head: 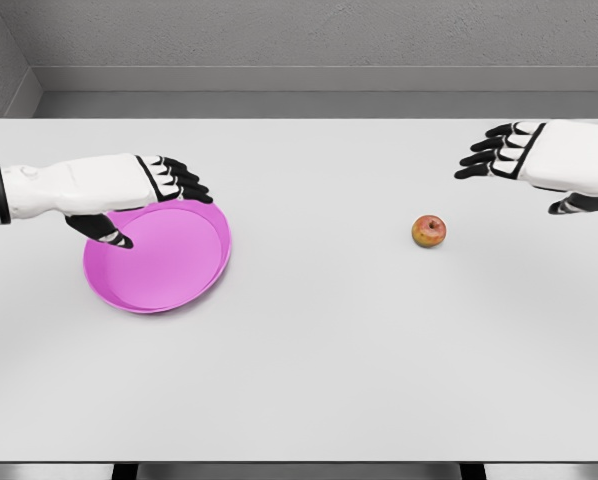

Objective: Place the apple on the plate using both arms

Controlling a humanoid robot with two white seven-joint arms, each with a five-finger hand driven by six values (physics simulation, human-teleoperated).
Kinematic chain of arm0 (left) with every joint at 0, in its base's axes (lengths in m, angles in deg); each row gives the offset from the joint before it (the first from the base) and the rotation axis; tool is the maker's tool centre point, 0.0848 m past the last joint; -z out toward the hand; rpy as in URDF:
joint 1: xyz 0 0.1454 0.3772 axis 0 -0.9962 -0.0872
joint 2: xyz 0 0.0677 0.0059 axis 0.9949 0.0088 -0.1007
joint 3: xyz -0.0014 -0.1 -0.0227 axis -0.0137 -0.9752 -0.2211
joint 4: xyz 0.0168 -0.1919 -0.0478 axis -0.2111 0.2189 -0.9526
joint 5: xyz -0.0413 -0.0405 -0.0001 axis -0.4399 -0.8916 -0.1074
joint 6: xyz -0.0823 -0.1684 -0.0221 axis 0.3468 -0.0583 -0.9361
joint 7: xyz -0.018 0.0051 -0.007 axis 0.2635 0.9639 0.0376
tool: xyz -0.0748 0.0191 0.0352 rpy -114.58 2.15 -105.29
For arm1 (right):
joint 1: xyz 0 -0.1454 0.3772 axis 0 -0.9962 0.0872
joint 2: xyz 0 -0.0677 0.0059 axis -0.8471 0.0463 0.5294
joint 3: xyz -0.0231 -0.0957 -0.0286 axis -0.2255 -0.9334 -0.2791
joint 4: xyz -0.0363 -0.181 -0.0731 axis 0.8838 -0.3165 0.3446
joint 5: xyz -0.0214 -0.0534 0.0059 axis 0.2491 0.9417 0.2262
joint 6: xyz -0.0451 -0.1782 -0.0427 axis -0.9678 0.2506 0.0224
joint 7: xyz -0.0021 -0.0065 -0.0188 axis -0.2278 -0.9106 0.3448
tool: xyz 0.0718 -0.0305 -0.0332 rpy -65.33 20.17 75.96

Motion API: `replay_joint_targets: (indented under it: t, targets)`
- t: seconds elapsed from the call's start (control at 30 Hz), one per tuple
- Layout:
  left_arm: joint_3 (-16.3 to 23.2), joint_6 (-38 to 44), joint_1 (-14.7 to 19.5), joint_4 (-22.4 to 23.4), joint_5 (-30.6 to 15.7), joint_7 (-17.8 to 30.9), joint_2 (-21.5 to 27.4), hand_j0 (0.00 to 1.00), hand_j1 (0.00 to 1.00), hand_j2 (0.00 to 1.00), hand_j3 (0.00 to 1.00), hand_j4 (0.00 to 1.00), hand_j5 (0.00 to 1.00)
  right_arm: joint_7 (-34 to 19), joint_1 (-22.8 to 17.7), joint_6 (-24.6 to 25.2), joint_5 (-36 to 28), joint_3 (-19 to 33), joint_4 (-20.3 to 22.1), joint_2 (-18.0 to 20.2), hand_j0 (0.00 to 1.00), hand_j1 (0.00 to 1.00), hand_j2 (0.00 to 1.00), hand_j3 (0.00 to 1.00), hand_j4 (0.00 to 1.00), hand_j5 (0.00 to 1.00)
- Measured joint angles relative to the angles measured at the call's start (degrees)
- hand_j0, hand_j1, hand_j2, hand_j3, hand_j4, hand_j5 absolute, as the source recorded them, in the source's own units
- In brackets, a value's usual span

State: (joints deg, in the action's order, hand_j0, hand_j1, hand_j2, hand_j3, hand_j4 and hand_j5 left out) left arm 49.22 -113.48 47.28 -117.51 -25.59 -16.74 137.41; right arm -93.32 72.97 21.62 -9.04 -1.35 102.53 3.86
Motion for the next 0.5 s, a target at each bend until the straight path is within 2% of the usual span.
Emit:
replay_joint_targets:
  t: [0.3,0.37,0.5]
  targets:
    - [0.7,0.0,0.1,-0.2,0.0,0.1,-0.1,1.0,1.0,1.0,1.0,1.0,1.0,0.0,0.0,0.0,-0.3,0.3,0.5,-0.2,1.0,1.0,1.0,1.0,1.0,1.0]
    - [0.8,0.0,0.1,-0.2,0.0,0.1,-0.1,1.0,1.0,1.0,1.0,1.0,1.0,-0.3,0.0,0.0,-1.2,-1.0,0.5,-0.2,1.0,1.0,1.0,1.0,1.0,1.0]
    - [1.2,0.0,0.1,-1.4,0.0,0.1,0.0,1.0,1.0,1.0,1.0,1.0,1.0,-5.2,-0.1,0.0,-6.3,-3.4,0.4,-0.8,1.0,1.0,1.0,1.0,1.0,1.0]
